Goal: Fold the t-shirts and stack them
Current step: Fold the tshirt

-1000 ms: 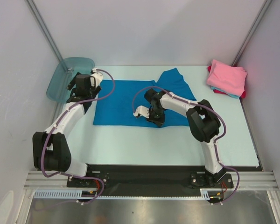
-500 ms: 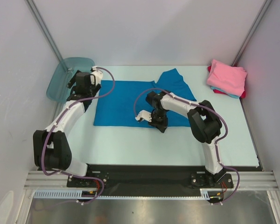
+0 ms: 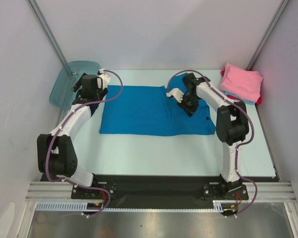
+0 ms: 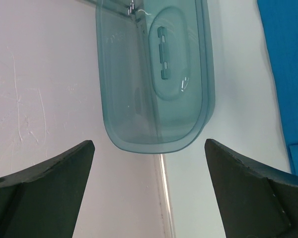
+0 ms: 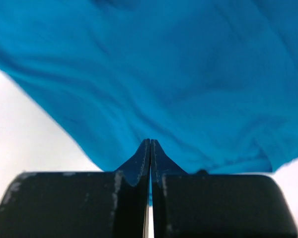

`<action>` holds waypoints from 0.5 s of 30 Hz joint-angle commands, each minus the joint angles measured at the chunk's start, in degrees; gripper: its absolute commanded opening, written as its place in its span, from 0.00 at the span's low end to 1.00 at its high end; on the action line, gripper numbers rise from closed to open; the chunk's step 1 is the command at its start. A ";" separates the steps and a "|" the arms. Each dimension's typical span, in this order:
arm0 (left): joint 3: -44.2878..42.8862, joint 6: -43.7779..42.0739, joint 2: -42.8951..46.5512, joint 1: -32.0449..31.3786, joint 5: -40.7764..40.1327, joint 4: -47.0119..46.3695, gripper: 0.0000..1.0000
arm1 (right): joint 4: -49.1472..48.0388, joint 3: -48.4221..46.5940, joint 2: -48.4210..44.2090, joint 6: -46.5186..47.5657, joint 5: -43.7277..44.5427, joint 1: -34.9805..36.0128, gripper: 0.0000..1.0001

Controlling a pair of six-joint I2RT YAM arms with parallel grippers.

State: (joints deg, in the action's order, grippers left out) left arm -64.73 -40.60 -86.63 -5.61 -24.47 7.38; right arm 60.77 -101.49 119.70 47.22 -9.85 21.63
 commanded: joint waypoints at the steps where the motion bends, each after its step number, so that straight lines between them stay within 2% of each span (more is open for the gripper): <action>1: -4.00 -1.15 -0.82 0.42 -1.02 -2.02 1.00 | -0.30 3.13 0.63 0.50 1.93 -3.60 0.00; 6: -6.55 -1.85 -2.75 0.42 -1.19 -2.02 1.00 | -4.60 9.55 -0.78 1.03 3.25 -6.77 0.00; 15: -9.45 -1.59 -5.48 0.25 -1.02 -1.84 1.00 | -5.67 11.85 -2.80 -0.46 3.69 -9.67 0.00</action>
State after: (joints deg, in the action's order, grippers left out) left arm -71.13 -41.98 -91.48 -5.61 -24.99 6.79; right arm 56.62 -89.84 119.63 47.20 -6.90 12.69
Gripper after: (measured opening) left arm 0.996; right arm 0.009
